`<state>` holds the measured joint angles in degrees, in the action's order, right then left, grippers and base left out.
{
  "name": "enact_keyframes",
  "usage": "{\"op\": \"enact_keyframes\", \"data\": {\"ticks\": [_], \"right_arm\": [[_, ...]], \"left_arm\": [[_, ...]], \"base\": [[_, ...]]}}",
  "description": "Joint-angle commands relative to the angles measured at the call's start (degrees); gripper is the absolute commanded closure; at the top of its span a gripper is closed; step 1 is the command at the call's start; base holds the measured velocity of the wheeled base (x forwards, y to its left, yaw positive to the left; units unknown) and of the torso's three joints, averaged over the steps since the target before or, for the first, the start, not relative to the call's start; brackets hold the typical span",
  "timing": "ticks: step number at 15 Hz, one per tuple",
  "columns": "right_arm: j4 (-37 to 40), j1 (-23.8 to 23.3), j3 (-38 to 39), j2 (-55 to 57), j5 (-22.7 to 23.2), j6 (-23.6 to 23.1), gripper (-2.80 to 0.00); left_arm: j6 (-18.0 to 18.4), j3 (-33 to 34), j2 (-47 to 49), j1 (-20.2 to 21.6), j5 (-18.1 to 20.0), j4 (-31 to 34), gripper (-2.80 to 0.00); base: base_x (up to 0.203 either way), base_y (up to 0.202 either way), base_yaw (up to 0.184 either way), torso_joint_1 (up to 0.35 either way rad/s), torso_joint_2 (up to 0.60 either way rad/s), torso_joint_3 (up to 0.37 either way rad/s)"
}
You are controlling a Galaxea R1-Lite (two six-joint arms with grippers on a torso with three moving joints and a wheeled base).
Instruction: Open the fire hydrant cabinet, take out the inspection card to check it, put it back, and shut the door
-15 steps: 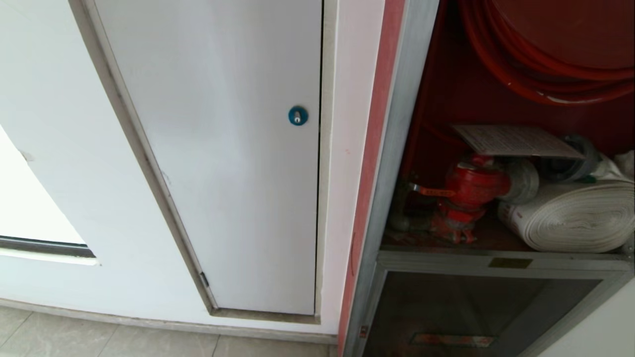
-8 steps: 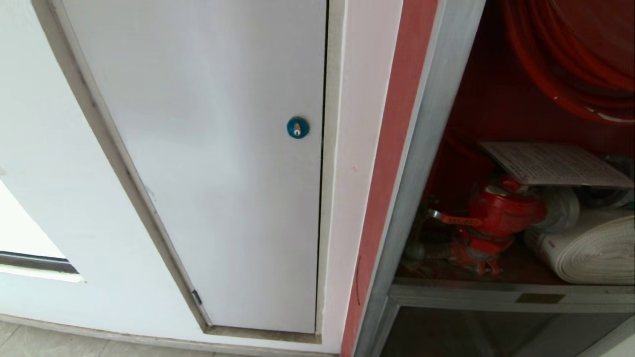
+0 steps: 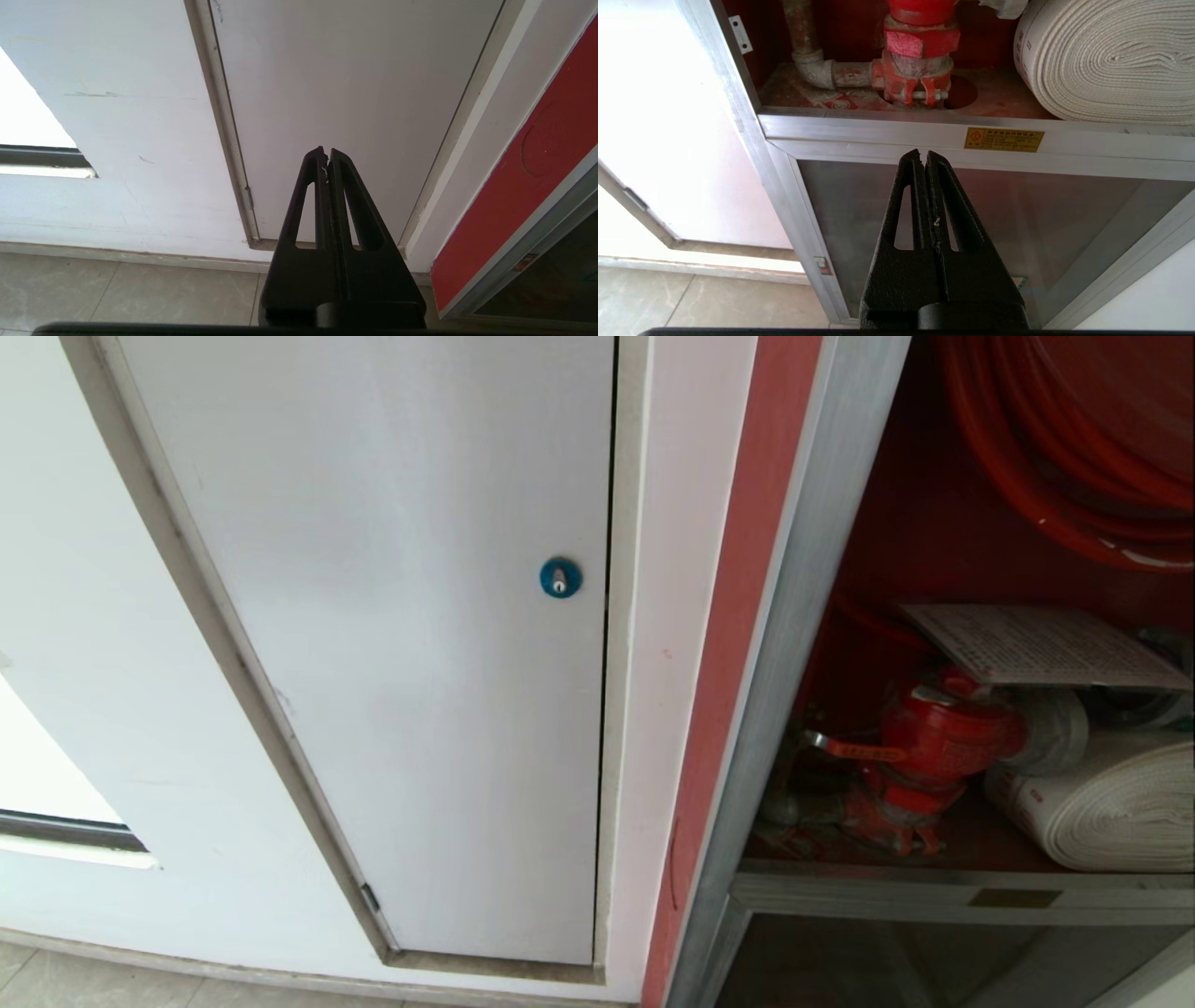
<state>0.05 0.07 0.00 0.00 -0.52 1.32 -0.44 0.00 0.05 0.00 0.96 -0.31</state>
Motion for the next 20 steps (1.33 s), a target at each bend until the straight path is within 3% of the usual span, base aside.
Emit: {"op": "enact_keyframes", "data": {"ticks": [1,13,15,20], "right_arm": [[0.04,0.01,0.0,0.0,0.0,0.0,0.0],[0.04,0.01,0.0,0.0,0.0,0.44,0.0],[0.53,-0.07,-0.29,0.0,-1.61,0.22,0.0],[1.55,0.02,-8.61,8.3,-2.1,0.15,0.0]], "left_arm": [[0.0,0.0,0.04,0.0,0.01,-0.04,0.0],[-0.03,0.0,0.04,0.0,0.01,-0.04,0.0],[0.0,0.0,0.04,0.0,0.01,-0.04,0.0],[0.0,0.0,0.04,0.0,0.01,-0.04,0.0]], "base": [[0.0,0.0,0.0,0.0,0.0,0.0],[0.0,0.0,0.0,0.0,0.0,0.0],[0.0,0.0,0.0,0.0,0.0,0.0],[0.0,0.0,0.0,0.0,0.0,0.0]]}}
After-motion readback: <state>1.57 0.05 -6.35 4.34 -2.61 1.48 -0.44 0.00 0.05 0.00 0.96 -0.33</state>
